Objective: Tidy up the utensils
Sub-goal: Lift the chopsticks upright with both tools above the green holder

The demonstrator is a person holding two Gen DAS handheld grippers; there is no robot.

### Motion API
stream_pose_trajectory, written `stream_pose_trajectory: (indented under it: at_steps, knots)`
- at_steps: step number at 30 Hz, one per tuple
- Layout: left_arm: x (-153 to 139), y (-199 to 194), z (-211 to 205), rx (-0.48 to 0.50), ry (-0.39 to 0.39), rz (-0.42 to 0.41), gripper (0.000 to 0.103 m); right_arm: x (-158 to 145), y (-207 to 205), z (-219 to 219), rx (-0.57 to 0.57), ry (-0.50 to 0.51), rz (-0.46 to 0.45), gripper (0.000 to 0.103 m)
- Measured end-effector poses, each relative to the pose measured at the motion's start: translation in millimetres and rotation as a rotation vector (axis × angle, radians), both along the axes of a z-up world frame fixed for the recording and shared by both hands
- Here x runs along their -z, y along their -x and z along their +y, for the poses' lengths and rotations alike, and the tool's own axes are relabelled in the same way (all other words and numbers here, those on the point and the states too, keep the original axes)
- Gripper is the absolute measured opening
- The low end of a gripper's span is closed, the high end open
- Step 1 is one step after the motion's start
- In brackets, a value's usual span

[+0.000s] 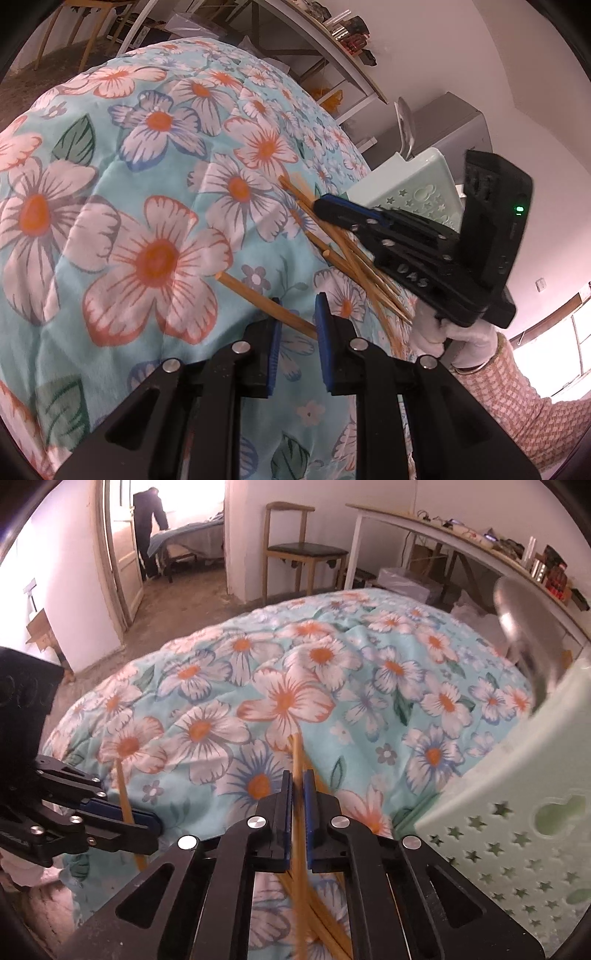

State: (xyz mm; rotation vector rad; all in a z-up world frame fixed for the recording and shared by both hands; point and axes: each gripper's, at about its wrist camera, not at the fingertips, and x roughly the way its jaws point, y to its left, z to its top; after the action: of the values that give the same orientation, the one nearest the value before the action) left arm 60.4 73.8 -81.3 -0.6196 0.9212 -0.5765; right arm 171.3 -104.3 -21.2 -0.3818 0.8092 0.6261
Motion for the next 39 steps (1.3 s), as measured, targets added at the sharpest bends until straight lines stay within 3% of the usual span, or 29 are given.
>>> stream_pose_trajectory:
  at_steps: [8,19,30,34,39]
  knots:
    - [-15,7,-5,-0.03,-0.045,-0.042,0.017,-61,29,-46,0.113,-0.161,-0.106,0.004]
    - [-94,24,-18,-0.071,-0.139,-0.314,0.011,-130,89,-136,0.31,-0.405,-0.26,0.004]
    - [-199,21,-41,-0.036,-0.132,-0.598,0.006,-141,126,-192,0.406,-0.548,-0.335,0.004]
    - [-239,3,-58,-0.032,-0.097,-0.684,0.006,-142,138,-208,0.416,-0.602,-0.352,0.004]
    - [-266,-31,-97,-0.038,-0.127,-0.776,0.006,-143,149,-221,0.418,-0.654,-0.367,0.004]
